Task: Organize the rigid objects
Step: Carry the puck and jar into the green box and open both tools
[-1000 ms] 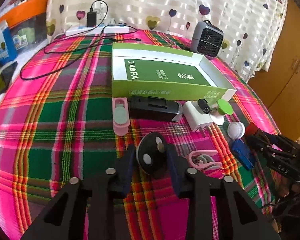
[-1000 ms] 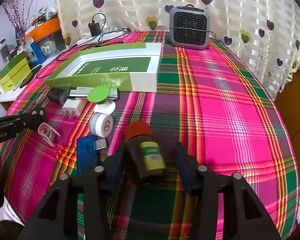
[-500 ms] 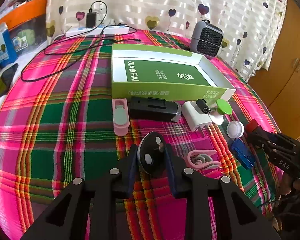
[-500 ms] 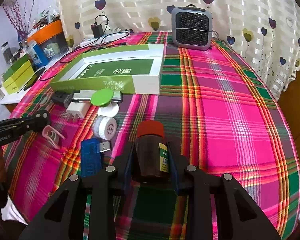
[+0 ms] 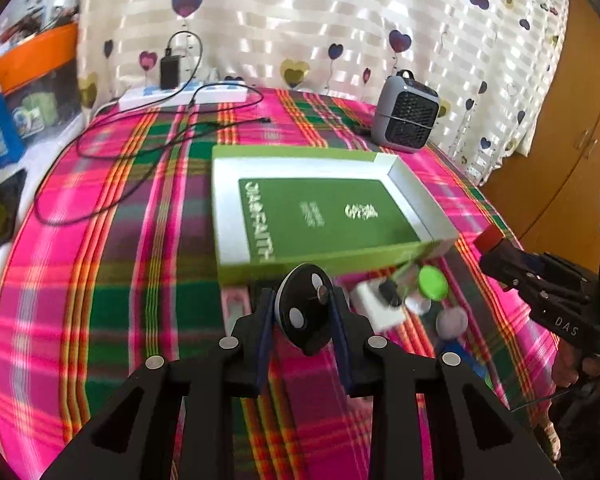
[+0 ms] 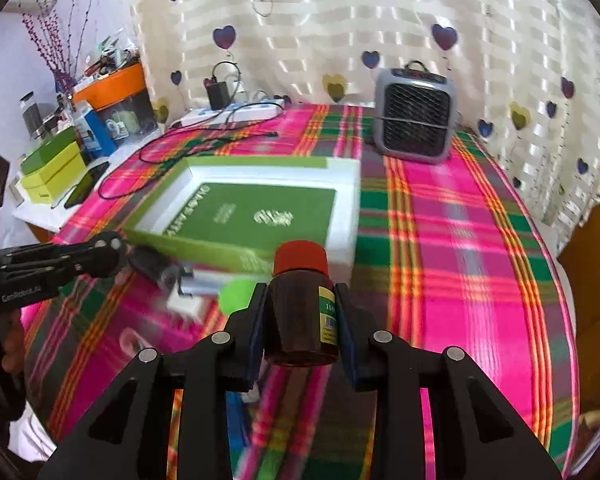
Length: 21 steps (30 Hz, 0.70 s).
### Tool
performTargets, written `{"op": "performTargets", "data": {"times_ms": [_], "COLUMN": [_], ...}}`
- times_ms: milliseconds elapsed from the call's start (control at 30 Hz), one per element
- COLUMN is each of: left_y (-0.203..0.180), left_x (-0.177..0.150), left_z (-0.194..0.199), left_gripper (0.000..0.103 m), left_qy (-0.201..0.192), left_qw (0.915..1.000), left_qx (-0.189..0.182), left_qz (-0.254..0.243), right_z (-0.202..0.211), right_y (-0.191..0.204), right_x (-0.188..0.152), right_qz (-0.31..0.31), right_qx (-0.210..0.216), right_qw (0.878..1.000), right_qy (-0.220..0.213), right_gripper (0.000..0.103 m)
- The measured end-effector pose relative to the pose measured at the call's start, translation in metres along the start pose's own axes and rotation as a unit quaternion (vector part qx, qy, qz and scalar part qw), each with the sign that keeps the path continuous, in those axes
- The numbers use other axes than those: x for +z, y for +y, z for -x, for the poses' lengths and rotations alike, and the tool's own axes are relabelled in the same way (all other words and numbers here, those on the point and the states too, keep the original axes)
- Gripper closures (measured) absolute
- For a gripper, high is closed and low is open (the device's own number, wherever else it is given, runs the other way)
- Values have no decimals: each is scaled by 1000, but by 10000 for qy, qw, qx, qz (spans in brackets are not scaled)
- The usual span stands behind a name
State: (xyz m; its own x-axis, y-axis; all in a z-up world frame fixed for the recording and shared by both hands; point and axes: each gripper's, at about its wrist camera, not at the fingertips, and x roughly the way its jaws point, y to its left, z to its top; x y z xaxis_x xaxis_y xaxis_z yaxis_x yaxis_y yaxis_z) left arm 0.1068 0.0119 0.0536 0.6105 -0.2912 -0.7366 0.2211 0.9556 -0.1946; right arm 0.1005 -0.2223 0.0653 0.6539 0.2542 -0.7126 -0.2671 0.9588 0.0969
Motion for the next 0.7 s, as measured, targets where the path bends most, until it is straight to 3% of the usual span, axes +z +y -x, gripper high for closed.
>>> {"op": "performTargets", "data": {"times_ms": [333,700], "left_y": [-2,7], "left_x": [42,65], "left_z": [-41,-80], "left_gripper": [78,78], "left_qy": [217,430], "left_qw": [9996,9990], "left_qx": [19,-18], "left_qz": [-198,-72], "right_z": [-44,-88], "right_y": [4,-8], "right_x": [41,56], "right_qz": [90,-13], "right_qx": [156,112], "right_qw": [9996,9984], "right_qy": [202,559], "right_gripper": [70,70]}}
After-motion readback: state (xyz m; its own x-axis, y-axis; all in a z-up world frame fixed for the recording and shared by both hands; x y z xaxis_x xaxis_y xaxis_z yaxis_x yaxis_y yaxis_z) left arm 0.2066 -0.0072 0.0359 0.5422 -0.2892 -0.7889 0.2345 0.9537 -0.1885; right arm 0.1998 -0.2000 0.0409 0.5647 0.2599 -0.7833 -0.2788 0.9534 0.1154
